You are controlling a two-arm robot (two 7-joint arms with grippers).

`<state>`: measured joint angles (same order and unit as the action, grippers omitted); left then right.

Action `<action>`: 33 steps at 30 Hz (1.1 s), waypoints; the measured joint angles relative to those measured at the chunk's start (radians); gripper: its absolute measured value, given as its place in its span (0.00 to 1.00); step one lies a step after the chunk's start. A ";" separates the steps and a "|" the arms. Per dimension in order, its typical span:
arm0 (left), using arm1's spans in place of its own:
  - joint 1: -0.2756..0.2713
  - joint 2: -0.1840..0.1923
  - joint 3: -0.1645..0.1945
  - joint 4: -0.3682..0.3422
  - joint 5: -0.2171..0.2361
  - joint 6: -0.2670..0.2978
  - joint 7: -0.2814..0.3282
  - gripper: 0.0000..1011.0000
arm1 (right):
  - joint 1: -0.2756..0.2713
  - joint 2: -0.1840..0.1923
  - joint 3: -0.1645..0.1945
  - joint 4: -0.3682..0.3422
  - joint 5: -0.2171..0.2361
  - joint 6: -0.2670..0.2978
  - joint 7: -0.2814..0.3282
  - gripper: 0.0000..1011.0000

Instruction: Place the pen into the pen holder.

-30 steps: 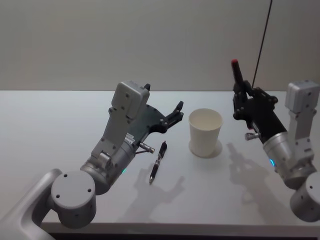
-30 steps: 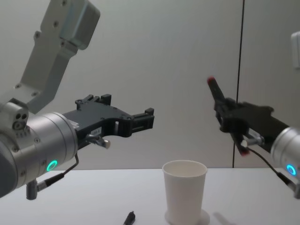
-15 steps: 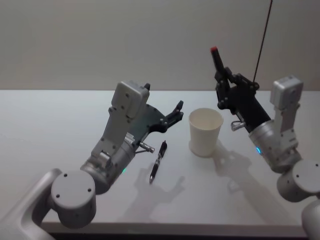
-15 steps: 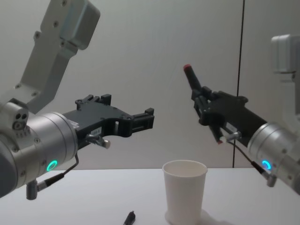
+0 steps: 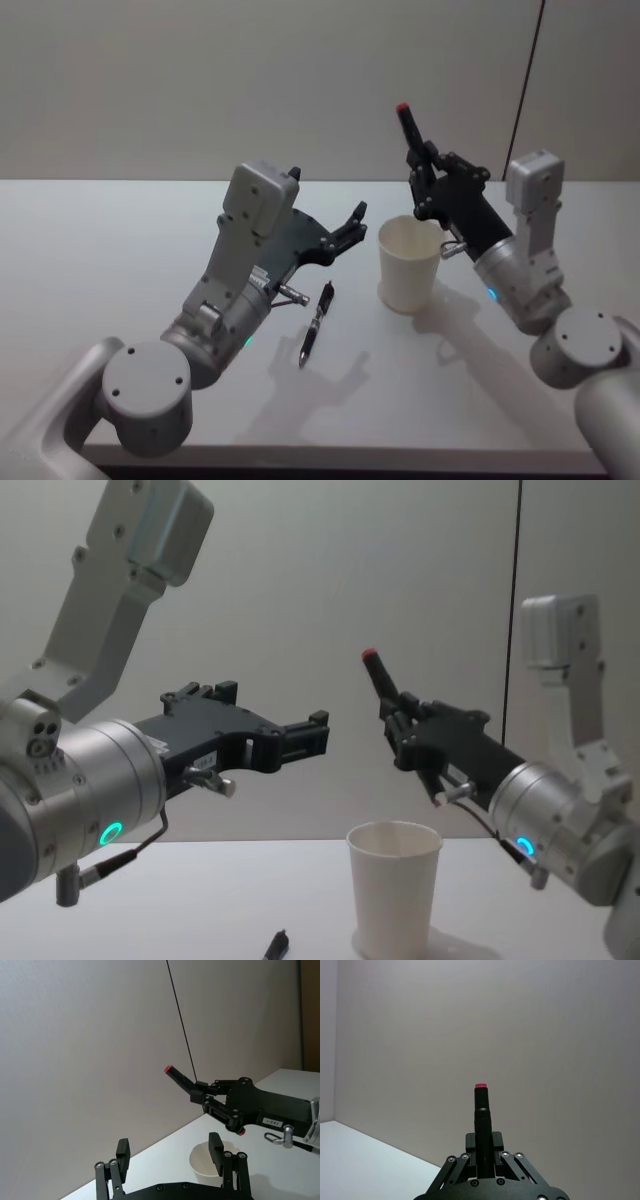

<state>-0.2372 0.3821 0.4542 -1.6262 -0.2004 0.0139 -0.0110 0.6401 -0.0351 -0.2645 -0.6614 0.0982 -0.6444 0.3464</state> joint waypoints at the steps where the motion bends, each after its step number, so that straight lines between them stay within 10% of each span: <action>1: 0.000 0.000 0.000 0.000 0.000 0.000 0.000 0.99 | 0.010 -0.004 -0.001 0.021 0.001 -0.004 0.001 0.17; 27: 0.000 0.000 0.000 0.000 0.000 0.000 0.000 0.99 | 0.226 -0.083 -0.001 0.463 0.028 -0.131 0.031 0.17; 33: 0.000 0.000 0.000 0.000 0.000 0.000 0.000 0.99 | 0.247 -0.092 0.006 0.509 0.033 -0.144 0.040 0.32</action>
<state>-0.2372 0.3821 0.4542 -1.6262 -0.2004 0.0139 -0.0110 0.8875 -0.1270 -0.2587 -0.1528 0.1310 -0.7886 0.3866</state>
